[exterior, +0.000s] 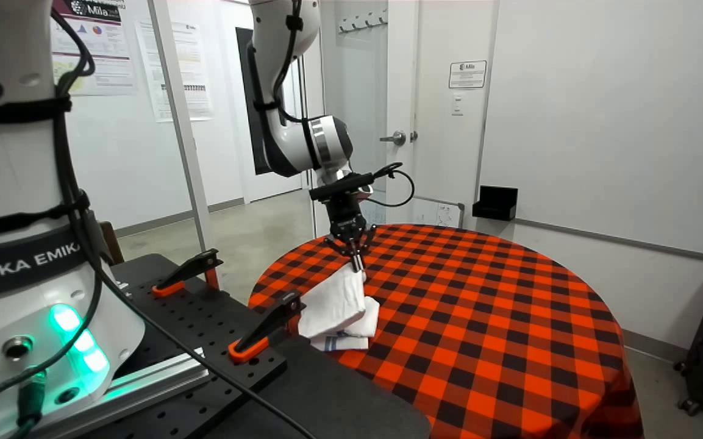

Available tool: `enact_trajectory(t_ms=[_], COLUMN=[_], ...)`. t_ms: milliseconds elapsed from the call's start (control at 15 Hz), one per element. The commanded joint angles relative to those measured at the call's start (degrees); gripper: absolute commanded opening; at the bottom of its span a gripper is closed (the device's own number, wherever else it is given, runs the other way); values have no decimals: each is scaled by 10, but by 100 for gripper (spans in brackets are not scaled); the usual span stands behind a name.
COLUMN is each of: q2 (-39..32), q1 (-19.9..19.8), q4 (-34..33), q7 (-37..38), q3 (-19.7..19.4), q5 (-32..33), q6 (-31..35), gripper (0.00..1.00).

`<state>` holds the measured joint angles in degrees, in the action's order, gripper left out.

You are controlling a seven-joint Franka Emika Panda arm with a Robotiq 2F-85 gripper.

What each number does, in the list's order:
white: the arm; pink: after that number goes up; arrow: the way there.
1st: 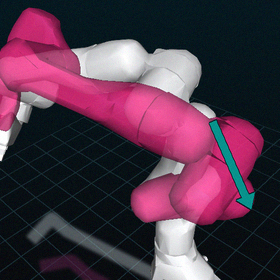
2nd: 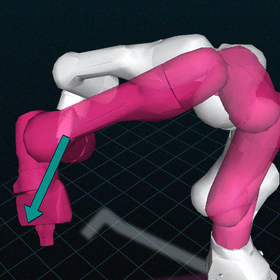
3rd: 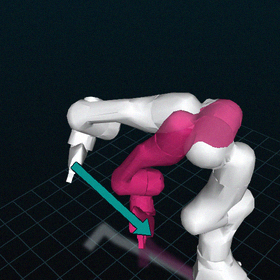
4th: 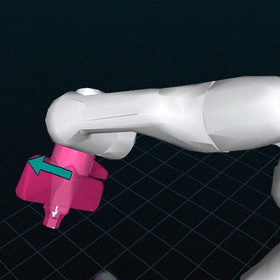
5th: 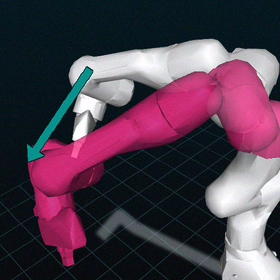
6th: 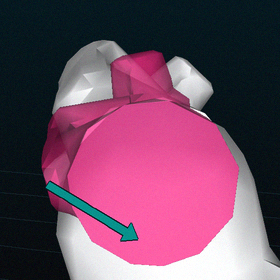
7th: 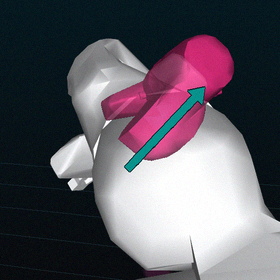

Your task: Fold the towel

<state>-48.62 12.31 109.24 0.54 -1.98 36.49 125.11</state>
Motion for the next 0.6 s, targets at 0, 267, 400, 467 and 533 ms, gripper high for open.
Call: enact_trajectory(t_ms=[0,267,400,467,533], q2=[-47,-91,-109,-117,-124], q1=[6,-1,-5,-6,-6], q4=[-70,-119,-131,-135,-137], q7=[29,29,26,23,20], q3=[-20,-28,-28,-26,-25], q5=[18,7,-2,-6,-8], q6=[11,10,5,2,-1], gripper=[0,0,0,0,0])
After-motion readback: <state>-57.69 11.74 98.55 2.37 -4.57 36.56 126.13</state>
